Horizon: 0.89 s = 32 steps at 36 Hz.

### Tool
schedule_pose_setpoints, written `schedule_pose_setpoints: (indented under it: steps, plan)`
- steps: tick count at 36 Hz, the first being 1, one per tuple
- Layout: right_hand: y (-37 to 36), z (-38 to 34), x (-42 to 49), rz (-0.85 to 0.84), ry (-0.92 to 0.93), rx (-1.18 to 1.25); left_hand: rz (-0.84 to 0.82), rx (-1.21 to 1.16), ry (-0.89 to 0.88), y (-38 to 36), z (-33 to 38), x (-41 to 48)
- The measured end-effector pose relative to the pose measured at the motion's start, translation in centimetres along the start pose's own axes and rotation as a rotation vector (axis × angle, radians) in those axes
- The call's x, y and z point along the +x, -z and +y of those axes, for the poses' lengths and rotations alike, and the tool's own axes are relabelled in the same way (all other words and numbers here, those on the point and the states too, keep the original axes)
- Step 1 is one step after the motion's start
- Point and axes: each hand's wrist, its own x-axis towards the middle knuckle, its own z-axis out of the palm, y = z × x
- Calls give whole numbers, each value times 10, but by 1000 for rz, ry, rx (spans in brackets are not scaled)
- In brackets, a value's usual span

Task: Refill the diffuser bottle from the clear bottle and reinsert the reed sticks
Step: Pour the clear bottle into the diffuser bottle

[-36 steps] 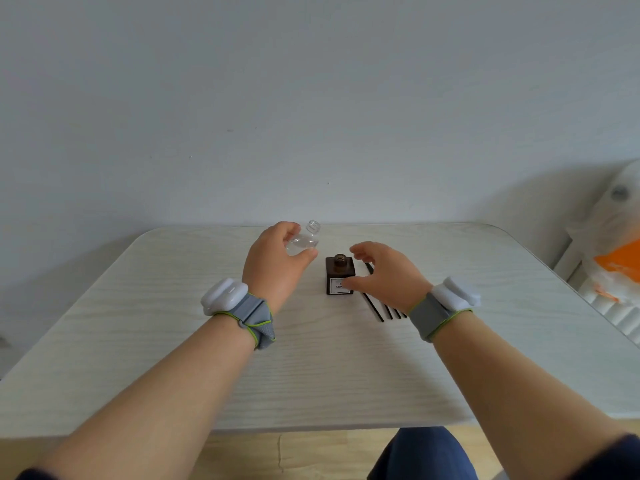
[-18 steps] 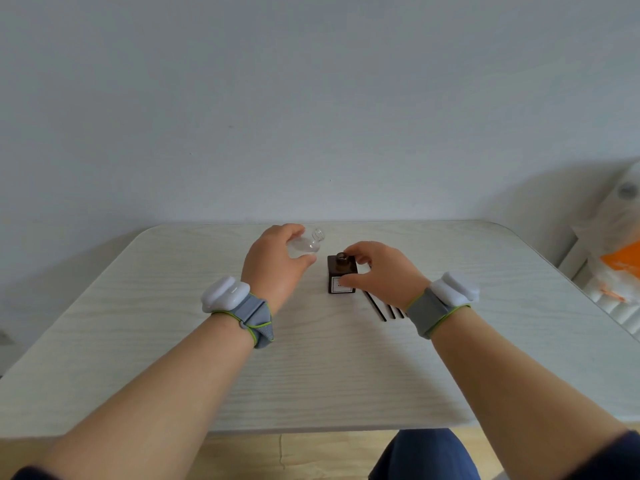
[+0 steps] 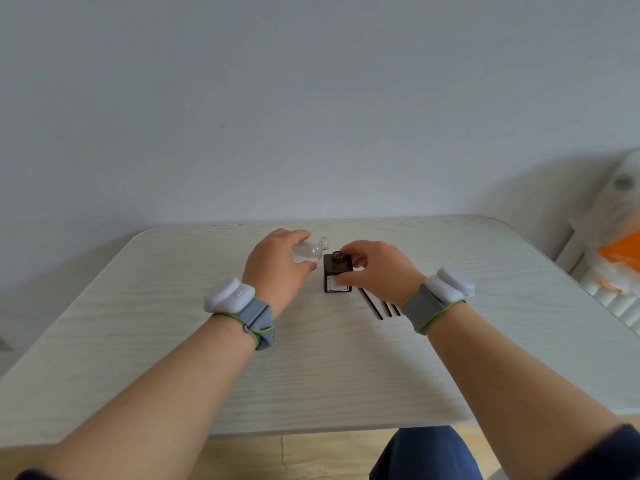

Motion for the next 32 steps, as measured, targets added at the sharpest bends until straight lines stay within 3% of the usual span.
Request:
schedule_pose_setpoints:
  steps: [32]
  plan:
    - [2, 2, 1, -20, -6, -7, -62, 148, -38, -2, 7, 2]
